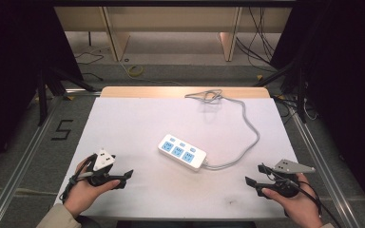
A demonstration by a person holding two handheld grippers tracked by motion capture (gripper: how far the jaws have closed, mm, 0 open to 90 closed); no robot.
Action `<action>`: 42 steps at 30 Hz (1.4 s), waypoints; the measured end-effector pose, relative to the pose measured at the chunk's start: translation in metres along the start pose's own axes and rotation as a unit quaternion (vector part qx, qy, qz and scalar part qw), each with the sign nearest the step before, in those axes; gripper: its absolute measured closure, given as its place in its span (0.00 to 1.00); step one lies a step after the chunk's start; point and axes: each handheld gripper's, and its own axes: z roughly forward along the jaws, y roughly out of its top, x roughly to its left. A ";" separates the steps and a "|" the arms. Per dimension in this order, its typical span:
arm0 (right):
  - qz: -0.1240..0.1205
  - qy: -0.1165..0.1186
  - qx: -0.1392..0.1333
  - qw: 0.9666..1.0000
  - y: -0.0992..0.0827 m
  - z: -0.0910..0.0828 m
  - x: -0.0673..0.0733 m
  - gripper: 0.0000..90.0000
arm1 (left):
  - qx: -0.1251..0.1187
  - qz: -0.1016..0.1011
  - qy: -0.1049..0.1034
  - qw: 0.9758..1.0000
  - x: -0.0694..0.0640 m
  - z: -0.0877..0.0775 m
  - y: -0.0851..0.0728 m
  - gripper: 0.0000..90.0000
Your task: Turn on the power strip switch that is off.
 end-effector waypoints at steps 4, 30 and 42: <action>-0.002 -0.013 0.011 1.000 0.001 -0.001 0.000 0.43 | -0.004 0.001 0.001 1.000 0.000 0.000 0.000 0.18; -0.034 -0.047 0.043 0.997 0.020 -0.006 0.004 1.00 | -0.003 -0.003 0.003 1.000 -0.003 0.003 0.002 0.20; -0.039 -0.037 0.049 0.997 0.028 0.002 0.007 1.00 | -0.002 -0.003 0.002 1.000 -0.004 0.003 0.002 0.19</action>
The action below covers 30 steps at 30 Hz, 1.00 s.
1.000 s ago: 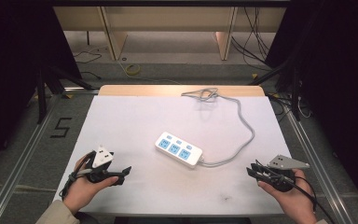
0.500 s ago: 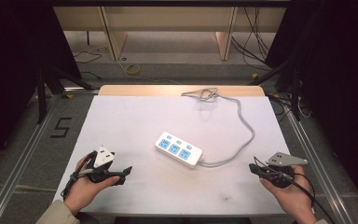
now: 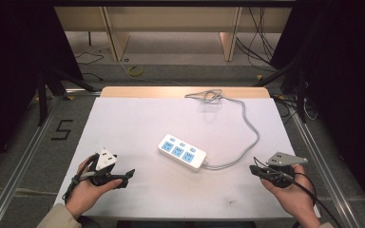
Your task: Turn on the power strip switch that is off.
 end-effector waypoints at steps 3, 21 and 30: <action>-0.002 0.002 0.000 1.000 0.002 0.001 0.001 1.00 | 0.001 0.001 -0.001 1.000 0.000 0.000 0.000 0.19; -0.007 0.010 0.005 1.000 0.013 0.010 0.002 1.00 | 0.002 0.004 -0.003 1.000 -0.001 0.000 0.000 0.19; -0.009 0.015 0.009 1.000 0.019 0.015 0.004 1.00 | 0.002 0.004 -0.004 1.000 -0.001 0.001 0.000 0.19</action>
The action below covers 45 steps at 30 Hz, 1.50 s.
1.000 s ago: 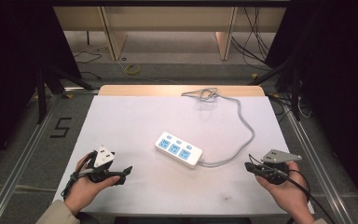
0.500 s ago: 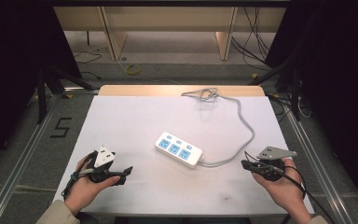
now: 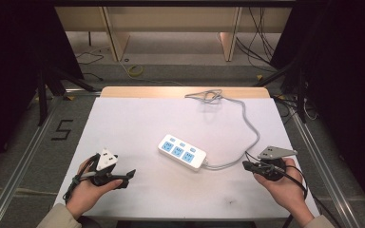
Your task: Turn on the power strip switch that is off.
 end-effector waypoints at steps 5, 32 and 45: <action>0.000 0.001 0.000 1.000 0.002 0.002 0.001 1.00 | -0.001 0.000 -0.001 1.000 0.000 0.000 0.000 0.19; 0.003 0.016 -0.004 1.000 0.018 0.013 0.002 1.00 | 0.000 0.001 0.000 1.000 -0.001 0.000 0.000 0.19; -0.001 0.022 -0.004 1.000 0.027 0.019 0.006 1.00 | -0.001 0.002 0.000 1.000 -0.001 0.000 0.000 0.20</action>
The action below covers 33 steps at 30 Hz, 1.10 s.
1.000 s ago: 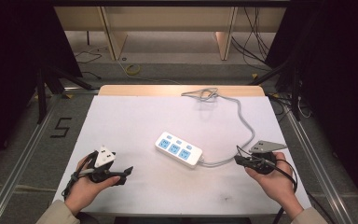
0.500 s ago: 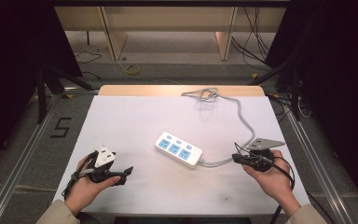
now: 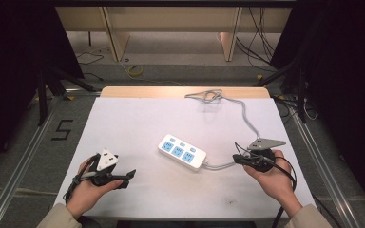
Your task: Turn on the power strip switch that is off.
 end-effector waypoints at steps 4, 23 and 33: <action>-0.001 0.002 0.002 1.000 0.002 0.002 0.001 1.00 | 0.000 0.000 0.000 1.000 0.000 0.000 0.000 0.20; -0.005 0.009 0.004 1.000 0.016 0.011 0.009 1.00 | 0.003 0.000 -0.001 1.000 0.000 0.000 0.000 0.21; -0.008 0.009 0.008 1.000 0.023 0.017 0.013 1.00 | 0.002 0.000 -0.001 1.000 0.000 0.000 0.000 0.21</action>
